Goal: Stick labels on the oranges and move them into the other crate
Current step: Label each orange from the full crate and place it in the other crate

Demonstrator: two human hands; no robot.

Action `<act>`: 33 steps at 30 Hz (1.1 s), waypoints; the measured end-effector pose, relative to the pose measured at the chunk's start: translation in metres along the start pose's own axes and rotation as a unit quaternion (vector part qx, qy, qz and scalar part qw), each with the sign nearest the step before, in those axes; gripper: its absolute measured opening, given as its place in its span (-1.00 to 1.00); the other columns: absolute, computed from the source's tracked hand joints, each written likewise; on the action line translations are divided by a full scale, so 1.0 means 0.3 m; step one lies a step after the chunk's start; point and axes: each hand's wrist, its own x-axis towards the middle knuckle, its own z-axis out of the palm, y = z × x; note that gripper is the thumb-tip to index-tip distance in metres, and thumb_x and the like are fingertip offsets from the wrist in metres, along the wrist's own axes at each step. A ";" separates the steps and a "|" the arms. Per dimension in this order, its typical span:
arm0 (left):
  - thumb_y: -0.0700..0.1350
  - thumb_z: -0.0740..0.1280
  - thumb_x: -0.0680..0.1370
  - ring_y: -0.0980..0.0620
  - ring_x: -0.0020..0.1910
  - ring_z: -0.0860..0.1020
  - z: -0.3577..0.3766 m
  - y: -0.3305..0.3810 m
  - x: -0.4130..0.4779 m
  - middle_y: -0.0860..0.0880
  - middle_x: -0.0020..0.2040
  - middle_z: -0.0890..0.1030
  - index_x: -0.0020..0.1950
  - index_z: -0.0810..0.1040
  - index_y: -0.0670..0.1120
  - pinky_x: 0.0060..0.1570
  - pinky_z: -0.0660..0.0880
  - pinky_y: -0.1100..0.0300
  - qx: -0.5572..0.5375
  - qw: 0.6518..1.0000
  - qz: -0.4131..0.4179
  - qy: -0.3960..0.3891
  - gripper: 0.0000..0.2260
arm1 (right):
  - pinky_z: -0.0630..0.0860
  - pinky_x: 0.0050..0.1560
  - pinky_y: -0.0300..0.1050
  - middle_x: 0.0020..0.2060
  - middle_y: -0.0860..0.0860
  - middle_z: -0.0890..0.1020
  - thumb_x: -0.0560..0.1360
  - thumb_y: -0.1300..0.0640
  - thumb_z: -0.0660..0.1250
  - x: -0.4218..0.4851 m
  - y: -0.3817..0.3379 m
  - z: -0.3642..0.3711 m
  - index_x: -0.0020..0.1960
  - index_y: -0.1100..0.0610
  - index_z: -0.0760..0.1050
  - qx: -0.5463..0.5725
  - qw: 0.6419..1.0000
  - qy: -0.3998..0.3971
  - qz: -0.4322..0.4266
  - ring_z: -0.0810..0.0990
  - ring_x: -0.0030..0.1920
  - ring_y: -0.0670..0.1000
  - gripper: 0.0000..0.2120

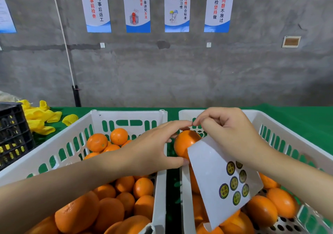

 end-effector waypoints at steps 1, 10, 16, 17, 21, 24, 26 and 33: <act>0.08 0.49 0.49 0.40 0.28 0.42 0.002 -0.002 0.002 0.41 0.31 0.42 0.42 0.16 0.48 0.23 0.42 0.46 -0.023 1.000 -0.004 -0.010 -0.31 | 0.33 -0.43 -0.35 -0.49 -0.03 0.54 0.43 0.08 0.19 -0.001 0.003 0.005 -0.21 0.04 0.67 -0.002 1.000 0.000 0.003 0.39 -0.47 -0.16 -0.74; -0.07 0.22 0.54 0.31 0.36 0.43 0.020 0.024 -0.015 0.24 0.33 0.53 0.43 0.42 0.16 0.40 0.36 0.21 -0.187 0.981 -0.044 -0.032 -0.55 | 0.19 -0.48 -0.35 -0.63 -0.11 0.36 0.56 0.13 0.30 0.009 0.055 0.030 -0.06 -0.06 0.62 -0.001 0.999 0.000 0.041 0.25 -0.55 -0.13 -0.85; -0.02 0.42 0.52 0.19 -0.06 0.65 0.008 0.077 -0.017 0.07 -0.01 0.69 0.33 0.49 0.06 -0.08 0.54 0.36 -0.316 0.946 -0.043 -0.056 -0.62 | 0.26 -0.46 -0.35 -0.60 -0.05 0.43 0.55 -0.03 0.36 0.002 0.040 0.036 0.02 -0.19 0.57 0.072 0.997 0.019 0.024 0.30 -0.53 -0.15 -0.92; -0.05 0.46 0.51 0.11 0.02 0.67 0.009 0.087 -0.017 0.04 0.06 0.70 0.33 0.48 0.04 0.00 0.59 0.27 -0.335 0.937 -0.050 -0.081 -0.59 | 0.30 -0.45 -0.33 -0.59 -0.01 0.46 0.55 -0.05 0.36 0.001 0.037 0.036 0.04 -0.22 0.56 0.077 0.997 0.019 0.018 0.33 -0.52 -0.14 -0.91; -0.09 0.41 0.57 0.02 0.13 0.66 0.030 0.118 -0.019 0.01 0.15 0.69 0.28 0.54 -0.04 0.19 0.59 -0.01 -0.270 0.955 -0.026 -0.117 -0.72 | 0.28 -0.45 -0.39 -0.60 -0.04 0.43 0.57 -0.08 0.33 -0.007 0.033 0.044 0.13 -0.21 0.53 0.064 0.998 0.015 -0.018 0.33 -0.54 -0.16 -0.86; -0.07 0.30 0.64 0.00 0.04 0.66 0.044 0.107 -0.021 -0.03 0.06 0.69 0.19 0.58 -0.10 0.12 0.59 -0.04 -0.218 0.971 -0.015 -0.095 -0.81 | 0.31 -0.39 -0.40 -0.51 -0.11 0.48 0.55 -0.19 0.26 -0.017 0.035 0.053 0.18 -0.17 0.52 0.031 0.999 0.026 -0.022 0.41 -0.46 -0.16 -0.76; -0.08 0.24 0.67 -0.09 0.02 0.64 0.049 0.094 -0.020 -0.10 0.02 0.68 0.17 0.58 -0.11 0.06 0.59 -0.02 -0.254 0.966 -0.012 -0.046 -0.81 | 0.38 -0.17 -0.41 -0.26 -0.21 0.57 0.54 -0.27 0.13 -0.020 0.031 0.053 0.27 -0.15 0.49 -0.023 0.999 0.038 -0.024 0.52 -0.17 -0.22 -0.60; -0.08 0.14 0.71 0.14 -0.37 0.63 0.034 0.027 0.024 0.11 -0.27 0.71 0.13 0.54 0.03 -0.36 0.55 0.34 -0.347 0.910 -0.115 0.197 -0.83 | 0.10 0.38 -0.10 0.38 -0.16 0.27 0.57 -0.22 0.11 0.007 0.047 0.029 0.46 -0.10 0.26 -0.112 0.984 0.133 0.026 0.12 0.42 -0.17 -0.50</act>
